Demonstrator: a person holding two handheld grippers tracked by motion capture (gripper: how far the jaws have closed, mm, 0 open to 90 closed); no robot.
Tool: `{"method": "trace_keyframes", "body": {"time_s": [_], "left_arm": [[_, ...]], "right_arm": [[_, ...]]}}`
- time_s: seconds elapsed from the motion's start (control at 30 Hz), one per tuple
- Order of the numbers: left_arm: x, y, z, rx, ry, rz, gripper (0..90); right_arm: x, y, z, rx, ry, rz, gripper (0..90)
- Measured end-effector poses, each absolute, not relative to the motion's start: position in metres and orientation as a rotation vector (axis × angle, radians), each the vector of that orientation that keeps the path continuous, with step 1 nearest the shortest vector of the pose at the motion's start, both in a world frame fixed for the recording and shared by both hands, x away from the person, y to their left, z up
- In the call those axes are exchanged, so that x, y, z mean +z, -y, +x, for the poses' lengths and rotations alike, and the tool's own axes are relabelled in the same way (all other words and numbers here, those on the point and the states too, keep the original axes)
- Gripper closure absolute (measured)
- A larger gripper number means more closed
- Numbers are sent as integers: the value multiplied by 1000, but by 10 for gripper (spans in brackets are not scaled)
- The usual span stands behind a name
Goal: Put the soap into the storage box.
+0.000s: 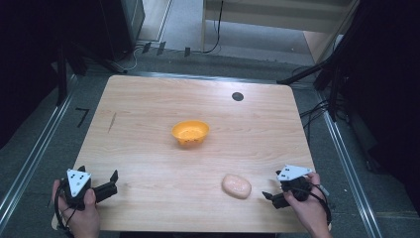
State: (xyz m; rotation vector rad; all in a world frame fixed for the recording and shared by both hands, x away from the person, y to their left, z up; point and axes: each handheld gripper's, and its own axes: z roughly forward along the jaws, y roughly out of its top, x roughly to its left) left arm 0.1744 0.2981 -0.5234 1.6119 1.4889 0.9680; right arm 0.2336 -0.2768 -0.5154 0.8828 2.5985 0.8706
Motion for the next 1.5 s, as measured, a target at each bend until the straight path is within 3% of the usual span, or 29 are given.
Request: {"method": "trace_keyframes", "body": {"time_s": [1.5], "left_arm": [[-524,-299,175,964,-1487,1595,0]], "right_arm": [[-504,203,252,837,-2810,655,138]]}}
